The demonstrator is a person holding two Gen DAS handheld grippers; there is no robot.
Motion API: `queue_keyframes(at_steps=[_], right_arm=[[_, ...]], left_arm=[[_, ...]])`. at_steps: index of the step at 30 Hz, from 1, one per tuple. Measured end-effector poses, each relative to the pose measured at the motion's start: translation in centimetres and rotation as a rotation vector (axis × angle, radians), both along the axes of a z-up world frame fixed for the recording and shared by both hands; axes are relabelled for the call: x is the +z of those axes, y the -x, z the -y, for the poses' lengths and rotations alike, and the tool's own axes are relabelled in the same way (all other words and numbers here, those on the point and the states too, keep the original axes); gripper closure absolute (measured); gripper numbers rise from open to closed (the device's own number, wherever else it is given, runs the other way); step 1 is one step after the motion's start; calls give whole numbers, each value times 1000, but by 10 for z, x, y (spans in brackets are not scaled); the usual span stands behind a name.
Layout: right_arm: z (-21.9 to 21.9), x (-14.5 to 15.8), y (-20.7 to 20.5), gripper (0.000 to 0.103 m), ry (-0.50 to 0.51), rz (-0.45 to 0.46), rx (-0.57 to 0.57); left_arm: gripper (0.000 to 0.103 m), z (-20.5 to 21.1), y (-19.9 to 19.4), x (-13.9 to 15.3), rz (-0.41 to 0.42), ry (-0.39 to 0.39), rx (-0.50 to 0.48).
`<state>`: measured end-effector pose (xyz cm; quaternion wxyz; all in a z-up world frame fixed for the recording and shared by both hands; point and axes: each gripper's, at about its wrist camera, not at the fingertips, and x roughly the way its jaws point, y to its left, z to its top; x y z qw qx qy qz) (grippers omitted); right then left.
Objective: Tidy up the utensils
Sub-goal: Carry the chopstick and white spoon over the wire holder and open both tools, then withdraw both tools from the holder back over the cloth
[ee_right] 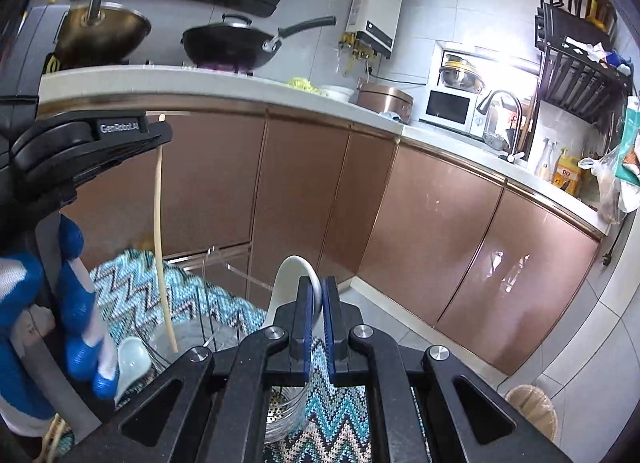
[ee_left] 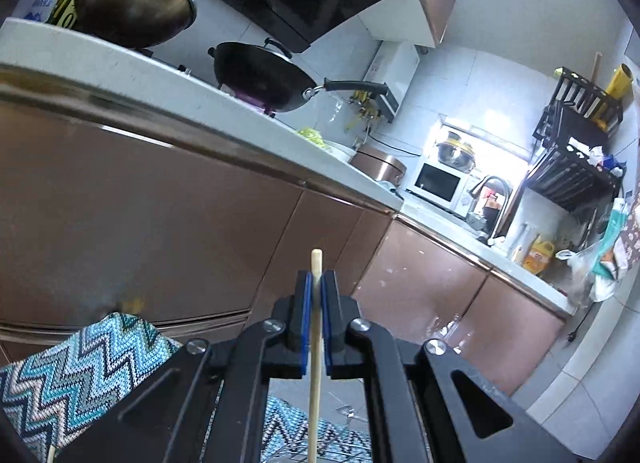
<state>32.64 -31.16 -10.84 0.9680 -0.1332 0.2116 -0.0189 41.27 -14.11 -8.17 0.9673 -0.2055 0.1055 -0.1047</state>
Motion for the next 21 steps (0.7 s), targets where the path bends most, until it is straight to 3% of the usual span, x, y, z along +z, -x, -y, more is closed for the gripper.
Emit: queue_keyframes(at_steps=[5,6,8,10,11,13,21], right_arm=[[5,-17,-4,96,-22,-29,-3],[7,-19,-4,95,-34,-34,-2],[11,-21,-2,93,-59,-42,-7],[14,-20,1,85,-86,-45,-6],[16,-17,4,78,-95,-40,-10],[18,-9,11,74,-103,-26,-19],[25,38,62,74,-123,27,-24]], left_arm=[[94,1,4,-20,-4,-18,6],[90,1,5,-20,-4,-25,7],[73,1,10,-20,-6,-35,6],[68,-1,18,-17,0,-46,9],[63,-2,22,-14,5,-56,7],[58,-6,32,-5,13,-70,4],[42,-38,87,57,53,-173,12]])
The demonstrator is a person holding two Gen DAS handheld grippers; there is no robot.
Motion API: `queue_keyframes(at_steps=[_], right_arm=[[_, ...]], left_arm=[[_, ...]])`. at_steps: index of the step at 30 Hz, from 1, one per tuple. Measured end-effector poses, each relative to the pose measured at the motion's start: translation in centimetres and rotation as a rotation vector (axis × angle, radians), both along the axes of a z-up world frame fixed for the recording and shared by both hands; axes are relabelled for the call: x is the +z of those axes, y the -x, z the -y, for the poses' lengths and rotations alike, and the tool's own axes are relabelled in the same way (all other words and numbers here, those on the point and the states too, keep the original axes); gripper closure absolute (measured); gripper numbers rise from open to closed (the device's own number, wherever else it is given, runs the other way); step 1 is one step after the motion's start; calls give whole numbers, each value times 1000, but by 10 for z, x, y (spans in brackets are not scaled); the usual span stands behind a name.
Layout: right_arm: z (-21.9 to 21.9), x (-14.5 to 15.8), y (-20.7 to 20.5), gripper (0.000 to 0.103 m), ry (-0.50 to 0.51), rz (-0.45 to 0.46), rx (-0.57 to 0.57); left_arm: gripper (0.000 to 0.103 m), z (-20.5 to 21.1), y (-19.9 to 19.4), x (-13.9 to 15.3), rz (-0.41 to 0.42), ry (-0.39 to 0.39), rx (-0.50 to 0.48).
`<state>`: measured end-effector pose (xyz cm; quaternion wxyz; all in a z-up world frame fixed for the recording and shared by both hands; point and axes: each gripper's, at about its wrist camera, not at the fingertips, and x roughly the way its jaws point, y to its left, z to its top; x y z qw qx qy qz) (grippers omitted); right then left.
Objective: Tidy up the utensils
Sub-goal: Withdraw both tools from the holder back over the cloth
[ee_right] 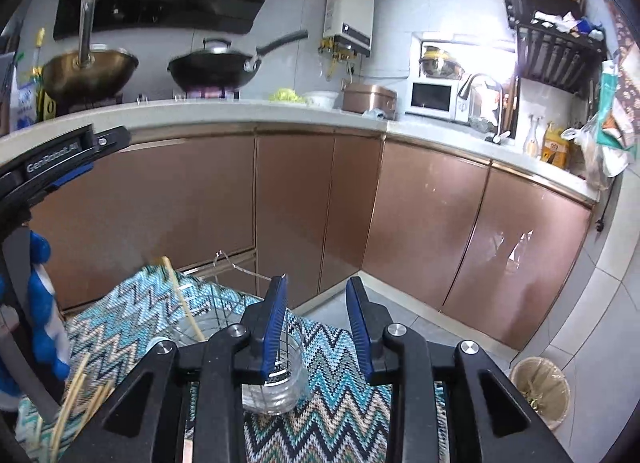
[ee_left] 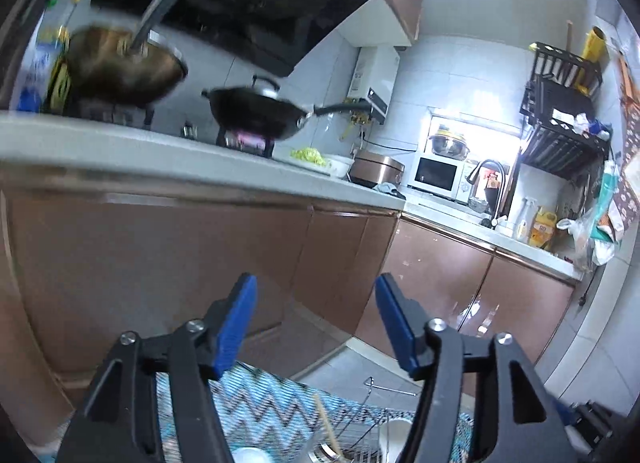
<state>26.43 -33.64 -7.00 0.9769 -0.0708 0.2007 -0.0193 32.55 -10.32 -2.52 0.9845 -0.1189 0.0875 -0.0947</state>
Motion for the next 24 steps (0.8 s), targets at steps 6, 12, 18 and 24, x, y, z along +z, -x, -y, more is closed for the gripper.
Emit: queue_keyframes(at_steps=[6,12,18,24], right_arm=[[-3,37,57,74,-36,40,11],[-9,65,108,73,-63,80,30],[-17,80,154,69,-107,120,58],[-28,80,183,69,-139,125,102]], left_arm=[[41,-42,55,42,-38,-51,24],[41,-84,110,65,-96,-79,30],[41,-119,167,72,-90,-99,54],[41,-144,203,60,-153,-101,39]])
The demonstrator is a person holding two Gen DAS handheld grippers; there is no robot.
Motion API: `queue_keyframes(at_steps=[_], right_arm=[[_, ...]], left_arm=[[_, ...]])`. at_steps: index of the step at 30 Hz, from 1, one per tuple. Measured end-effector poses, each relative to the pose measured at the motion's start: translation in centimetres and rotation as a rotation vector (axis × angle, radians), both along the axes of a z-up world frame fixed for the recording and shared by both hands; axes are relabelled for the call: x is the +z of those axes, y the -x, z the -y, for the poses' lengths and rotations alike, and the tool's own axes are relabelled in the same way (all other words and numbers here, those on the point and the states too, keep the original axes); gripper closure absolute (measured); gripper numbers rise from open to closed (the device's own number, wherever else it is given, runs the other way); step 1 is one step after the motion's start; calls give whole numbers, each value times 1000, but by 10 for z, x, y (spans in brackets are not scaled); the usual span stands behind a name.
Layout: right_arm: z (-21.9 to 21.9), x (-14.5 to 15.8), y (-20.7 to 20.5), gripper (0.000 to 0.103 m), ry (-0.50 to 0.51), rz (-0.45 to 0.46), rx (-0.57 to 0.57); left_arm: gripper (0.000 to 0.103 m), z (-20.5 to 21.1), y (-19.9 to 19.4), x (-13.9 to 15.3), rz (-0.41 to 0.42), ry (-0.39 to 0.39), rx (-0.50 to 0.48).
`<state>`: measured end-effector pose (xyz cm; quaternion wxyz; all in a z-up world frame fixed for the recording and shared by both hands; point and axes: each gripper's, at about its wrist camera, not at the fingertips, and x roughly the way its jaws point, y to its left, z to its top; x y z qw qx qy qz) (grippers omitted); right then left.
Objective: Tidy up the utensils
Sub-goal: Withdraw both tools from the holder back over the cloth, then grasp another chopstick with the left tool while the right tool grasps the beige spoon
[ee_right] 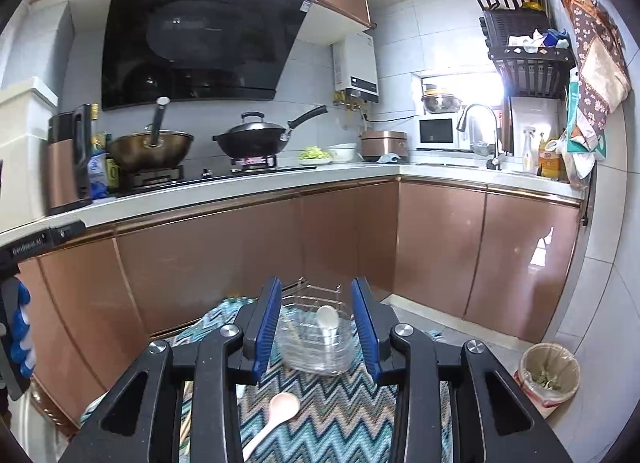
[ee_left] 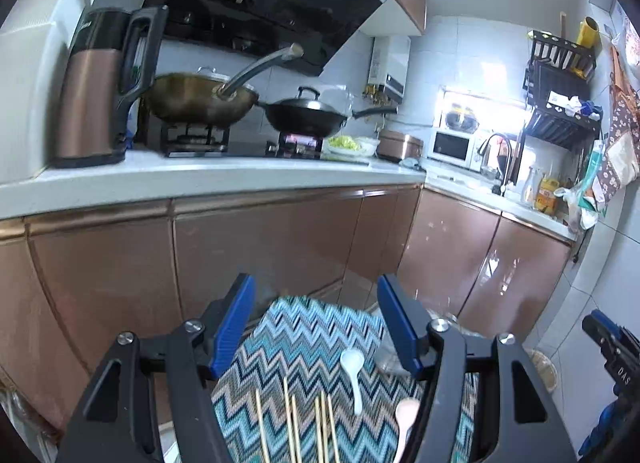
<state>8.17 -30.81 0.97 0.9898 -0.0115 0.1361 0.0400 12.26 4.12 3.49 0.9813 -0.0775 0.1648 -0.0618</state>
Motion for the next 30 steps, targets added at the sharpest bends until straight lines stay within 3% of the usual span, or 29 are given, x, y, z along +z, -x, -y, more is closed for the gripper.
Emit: queue_keyframes(at_steps=[6,13,25,30], right_arm=[[-1,-14,7,69,-29,-34,23],[8,-46,-7,69,-72,-125,41],[19,-128,-62,69,-142,-354,110],[20,-166,-90,69,-185,-462,146]], left_arm=[[42,-2,1,-23,-113,9,-71],[42,15,-34,-73,-306,33,-145],[70,40,-119,-184,-670,45,-190],[73,50,-154,-222,-791,40,-188]])
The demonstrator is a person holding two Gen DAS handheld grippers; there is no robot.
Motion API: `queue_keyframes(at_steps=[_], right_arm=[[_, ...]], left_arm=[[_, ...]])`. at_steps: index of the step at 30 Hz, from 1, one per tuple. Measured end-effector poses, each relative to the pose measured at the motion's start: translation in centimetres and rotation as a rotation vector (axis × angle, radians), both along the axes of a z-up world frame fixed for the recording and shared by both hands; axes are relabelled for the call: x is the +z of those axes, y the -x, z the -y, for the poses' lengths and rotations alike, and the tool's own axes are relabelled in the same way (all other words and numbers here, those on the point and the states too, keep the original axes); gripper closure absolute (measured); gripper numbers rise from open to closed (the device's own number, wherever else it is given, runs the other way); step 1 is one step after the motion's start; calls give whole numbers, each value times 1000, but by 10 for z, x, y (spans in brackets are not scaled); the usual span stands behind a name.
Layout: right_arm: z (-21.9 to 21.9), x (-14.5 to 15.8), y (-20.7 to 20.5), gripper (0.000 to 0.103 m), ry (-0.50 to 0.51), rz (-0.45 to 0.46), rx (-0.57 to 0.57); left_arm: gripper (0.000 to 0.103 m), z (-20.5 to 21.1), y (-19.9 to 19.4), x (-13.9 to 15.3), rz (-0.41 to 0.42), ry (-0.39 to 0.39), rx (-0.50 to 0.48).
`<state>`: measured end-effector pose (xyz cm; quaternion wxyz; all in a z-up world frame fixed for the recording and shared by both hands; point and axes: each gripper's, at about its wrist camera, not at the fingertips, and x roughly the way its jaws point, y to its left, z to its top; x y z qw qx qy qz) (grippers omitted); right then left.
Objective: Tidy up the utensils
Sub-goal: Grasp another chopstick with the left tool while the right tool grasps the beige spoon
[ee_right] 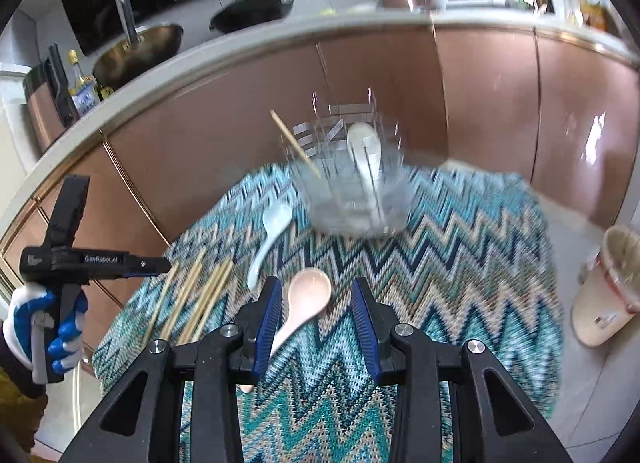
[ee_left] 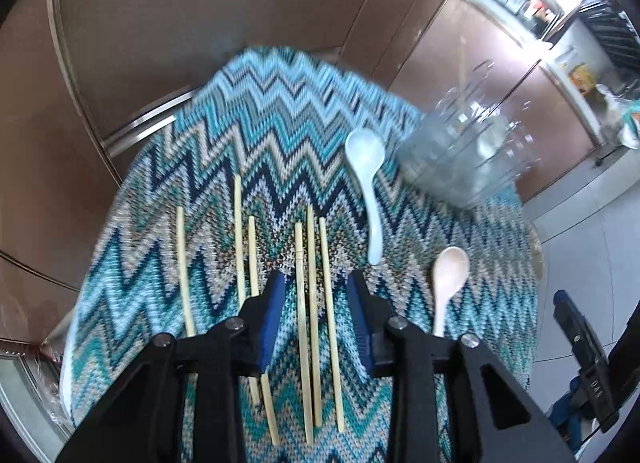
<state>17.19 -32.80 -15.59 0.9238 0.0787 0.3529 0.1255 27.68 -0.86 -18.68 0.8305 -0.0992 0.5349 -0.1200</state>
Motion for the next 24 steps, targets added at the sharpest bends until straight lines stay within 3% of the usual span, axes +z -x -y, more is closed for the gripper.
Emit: queue_keyframes(at_steps=[7,11,24], right_arm=[[6,-34,-29,69,-30,-87,30],[11,-44,-41,69,-38,-110,37],[16,-59,-61,69,-58,-153,62]], left_arm=[[79,17,-45,-18,-55,-13,-10],[87,25,-65,-27,-77,-30,-21],[95,35,-87,-45,-109,-82,-40]])
